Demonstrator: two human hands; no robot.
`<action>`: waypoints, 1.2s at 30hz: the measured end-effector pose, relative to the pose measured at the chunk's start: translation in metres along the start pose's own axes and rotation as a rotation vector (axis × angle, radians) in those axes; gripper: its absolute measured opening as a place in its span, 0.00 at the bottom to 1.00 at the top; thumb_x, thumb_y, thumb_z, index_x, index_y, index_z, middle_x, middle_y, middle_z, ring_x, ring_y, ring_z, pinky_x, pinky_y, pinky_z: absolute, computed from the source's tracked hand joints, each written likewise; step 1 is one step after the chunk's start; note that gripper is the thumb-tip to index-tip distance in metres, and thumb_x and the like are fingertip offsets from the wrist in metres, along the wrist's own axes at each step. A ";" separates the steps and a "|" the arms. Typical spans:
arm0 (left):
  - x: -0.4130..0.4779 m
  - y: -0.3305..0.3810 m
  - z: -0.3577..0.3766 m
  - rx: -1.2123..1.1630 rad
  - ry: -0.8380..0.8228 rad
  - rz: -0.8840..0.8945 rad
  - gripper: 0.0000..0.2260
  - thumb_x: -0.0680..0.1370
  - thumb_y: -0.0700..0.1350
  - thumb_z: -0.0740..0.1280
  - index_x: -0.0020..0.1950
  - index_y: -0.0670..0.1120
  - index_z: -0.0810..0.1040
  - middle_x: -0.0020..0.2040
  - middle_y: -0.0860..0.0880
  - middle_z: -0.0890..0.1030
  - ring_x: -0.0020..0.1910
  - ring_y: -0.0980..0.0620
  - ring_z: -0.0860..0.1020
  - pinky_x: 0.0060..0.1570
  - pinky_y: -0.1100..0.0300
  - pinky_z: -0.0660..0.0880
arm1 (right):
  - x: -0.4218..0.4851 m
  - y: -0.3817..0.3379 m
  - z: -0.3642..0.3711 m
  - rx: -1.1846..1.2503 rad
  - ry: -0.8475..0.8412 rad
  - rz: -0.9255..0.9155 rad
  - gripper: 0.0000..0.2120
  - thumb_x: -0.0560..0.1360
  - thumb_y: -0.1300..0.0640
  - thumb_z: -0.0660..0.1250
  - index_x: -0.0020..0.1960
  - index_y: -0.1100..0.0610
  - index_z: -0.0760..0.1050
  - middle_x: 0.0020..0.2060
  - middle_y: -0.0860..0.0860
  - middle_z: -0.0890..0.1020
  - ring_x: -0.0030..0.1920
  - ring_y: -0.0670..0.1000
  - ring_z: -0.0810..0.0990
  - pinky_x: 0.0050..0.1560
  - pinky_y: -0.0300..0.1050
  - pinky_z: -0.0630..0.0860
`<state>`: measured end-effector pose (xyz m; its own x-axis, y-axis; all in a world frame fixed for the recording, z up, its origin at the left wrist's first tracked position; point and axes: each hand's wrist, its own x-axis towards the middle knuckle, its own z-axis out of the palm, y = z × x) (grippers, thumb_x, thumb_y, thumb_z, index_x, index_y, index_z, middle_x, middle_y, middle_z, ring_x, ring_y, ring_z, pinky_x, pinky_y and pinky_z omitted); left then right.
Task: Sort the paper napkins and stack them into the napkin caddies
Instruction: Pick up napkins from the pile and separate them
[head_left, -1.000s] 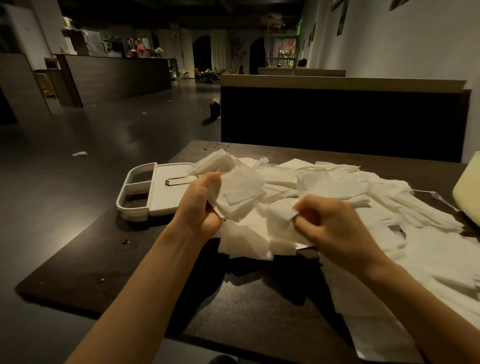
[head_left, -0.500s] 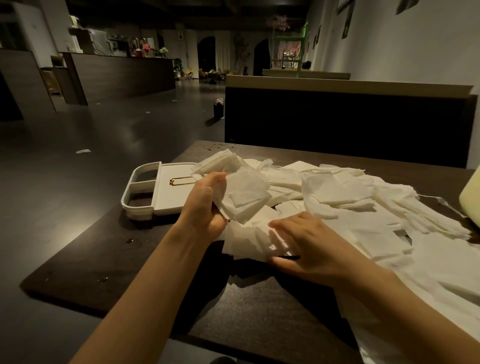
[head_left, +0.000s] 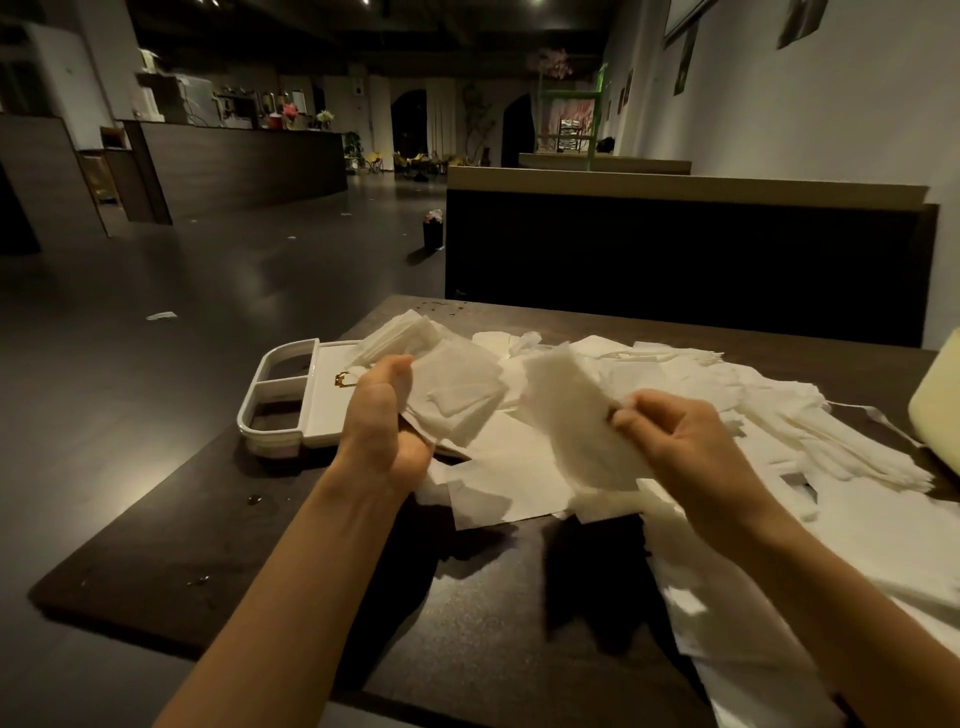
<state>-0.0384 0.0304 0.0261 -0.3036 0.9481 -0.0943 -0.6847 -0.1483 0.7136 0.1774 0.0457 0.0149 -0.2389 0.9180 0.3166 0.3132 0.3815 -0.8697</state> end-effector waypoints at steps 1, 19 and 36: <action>0.002 0.001 -0.001 -0.023 0.030 0.018 0.06 0.80 0.41 0.58 0.54 0.46 0.74 0.49 0.44 0.80 0.50 0.43 0.78 0.53 0.42 0.75 | 0.002 -0.003 -0.005 0.190 0.022 0.141 0.10 0.77 0.59 0.63 0.40 0.62 0.76 0.38 0.56 0.78 0.40 0.53 0.75 0.39 0.47 0.73; -0.010 -0.026 0.010 0.270 -0.159 -0.261 0.09 0.81 0.38 0.55 0.55 0.41 0.74 0.47 0.41 0.83 0.42 0.43 0.82 0.30 0.50 0.79 | 0.007 -0.007 -0.019 0.434 0.023 0.377 0.05 0.76 0.61 0.63 0.42 0.58 0.75 0.41 0.54 0.76 0.43 0.50 0.75 0.33 0.41 0.74; -0.024 -0.049 0.020 0.356 -0.416 -0.424 0.06 0.79 0.48 0.61 0.53 0.48 0.75 0.42 0.47 0.86 0.40 0.50 0.84 0.35 0.57 0.81 | 0.002 -0.005 0.002 0.385 -0.258 0.238 0.22 0.64 0.49 0.70 0.57 0.52 0.76 0.51 0.52 0.83 0.52 0.52 0.82 0.48 0.48 0.81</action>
<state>0.0153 0.0204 0.0074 0.2699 0.9435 -0.1920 -0.4076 0.2926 0.8650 0.1733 0.0452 0.0193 -0.4362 0.8993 0.0319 0.0369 0.0533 -0.9979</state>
